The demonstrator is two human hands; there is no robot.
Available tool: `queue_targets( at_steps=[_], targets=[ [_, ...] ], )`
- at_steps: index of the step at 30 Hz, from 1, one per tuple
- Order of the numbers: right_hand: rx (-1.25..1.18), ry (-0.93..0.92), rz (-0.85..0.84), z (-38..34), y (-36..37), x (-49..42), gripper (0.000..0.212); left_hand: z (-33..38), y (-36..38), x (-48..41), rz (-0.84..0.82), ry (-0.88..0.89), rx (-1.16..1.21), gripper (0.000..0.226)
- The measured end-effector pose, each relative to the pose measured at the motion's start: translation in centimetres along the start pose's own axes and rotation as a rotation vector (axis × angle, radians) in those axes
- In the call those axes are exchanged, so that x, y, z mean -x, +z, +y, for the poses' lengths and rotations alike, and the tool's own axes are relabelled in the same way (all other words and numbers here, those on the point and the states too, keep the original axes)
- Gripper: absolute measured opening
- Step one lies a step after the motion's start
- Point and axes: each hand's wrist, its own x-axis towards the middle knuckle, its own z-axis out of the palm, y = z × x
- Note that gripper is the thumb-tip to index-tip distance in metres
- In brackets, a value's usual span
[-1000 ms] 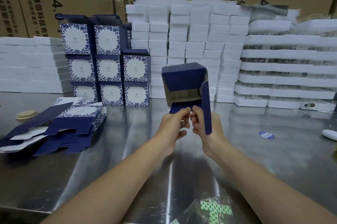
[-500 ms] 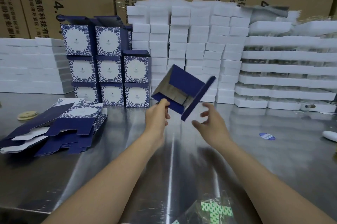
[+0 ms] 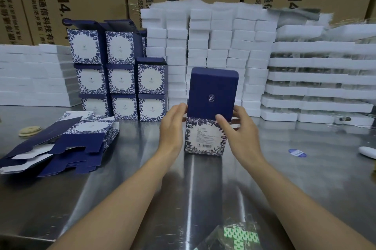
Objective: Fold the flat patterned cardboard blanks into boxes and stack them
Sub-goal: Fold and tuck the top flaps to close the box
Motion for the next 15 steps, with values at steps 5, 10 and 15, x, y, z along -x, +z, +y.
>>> queue_targets(
  at_steps=[5, 10, 15],
  targets=[
    [-0.012, 0.039, 0.077, -0.72, -0.27, 0.09, 0.024, -0.4, 0.13, -0.3, 0.065, 0.15, -0.133, 0.015],
    [0.074, 0.081, -0.005, 0.03, -0.17, -0.14, 0.027, -0.95, -0.03, -0.53, 0.069, 0.107, -0.215, 0.015],
    [-0.013, 0.152, -0.002, -0.45, 0.05, -0.09, 0.042, -1.0, -0.13, -0.3, 0.023, 0.106, -0.214, 0.031]
  ],
)
